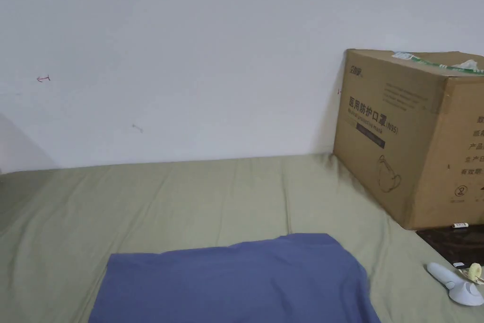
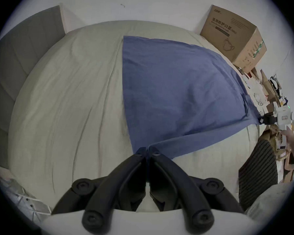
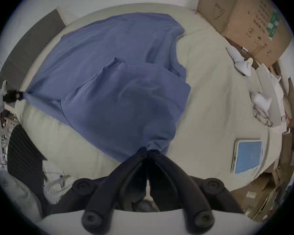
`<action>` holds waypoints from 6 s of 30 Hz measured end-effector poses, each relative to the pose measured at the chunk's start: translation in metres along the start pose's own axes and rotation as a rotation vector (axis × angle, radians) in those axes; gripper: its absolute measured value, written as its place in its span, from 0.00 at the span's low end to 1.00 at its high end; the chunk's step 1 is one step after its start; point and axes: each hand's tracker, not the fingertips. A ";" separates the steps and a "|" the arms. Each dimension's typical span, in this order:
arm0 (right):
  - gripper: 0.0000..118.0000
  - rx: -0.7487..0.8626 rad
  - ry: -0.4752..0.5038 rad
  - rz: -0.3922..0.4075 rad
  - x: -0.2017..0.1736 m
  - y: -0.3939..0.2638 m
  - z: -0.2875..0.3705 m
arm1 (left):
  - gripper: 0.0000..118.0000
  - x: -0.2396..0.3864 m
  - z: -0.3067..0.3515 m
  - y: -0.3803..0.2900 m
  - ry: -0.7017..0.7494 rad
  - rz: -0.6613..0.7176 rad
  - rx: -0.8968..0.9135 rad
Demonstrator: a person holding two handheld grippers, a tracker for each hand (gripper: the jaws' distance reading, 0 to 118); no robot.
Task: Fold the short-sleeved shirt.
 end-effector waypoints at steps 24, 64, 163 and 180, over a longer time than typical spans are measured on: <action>0.92 0.650 0.069 -0.203 -0.037 0.005 0.141 | 0.97 0.049 0.114 0.022 -0.088 0.068 0.463; 0.00 0.784 0.058 -0.299 -0.091 0.049 0.108 | 0.91 -0.006 -0.049 0.002 0.051 0.216 -0.376; 0.00 0.664 0.108 -0.340 -0.052 0.075 0.078 | 1.00 -0.014 -0.091 0.104 0.152 0.282 -0.076; 0.76 0.399 0.012 -0.497 0.051 0.115 -0.008 | 0.03 0.021 -0.064 0.095 0.120 0.068 0.061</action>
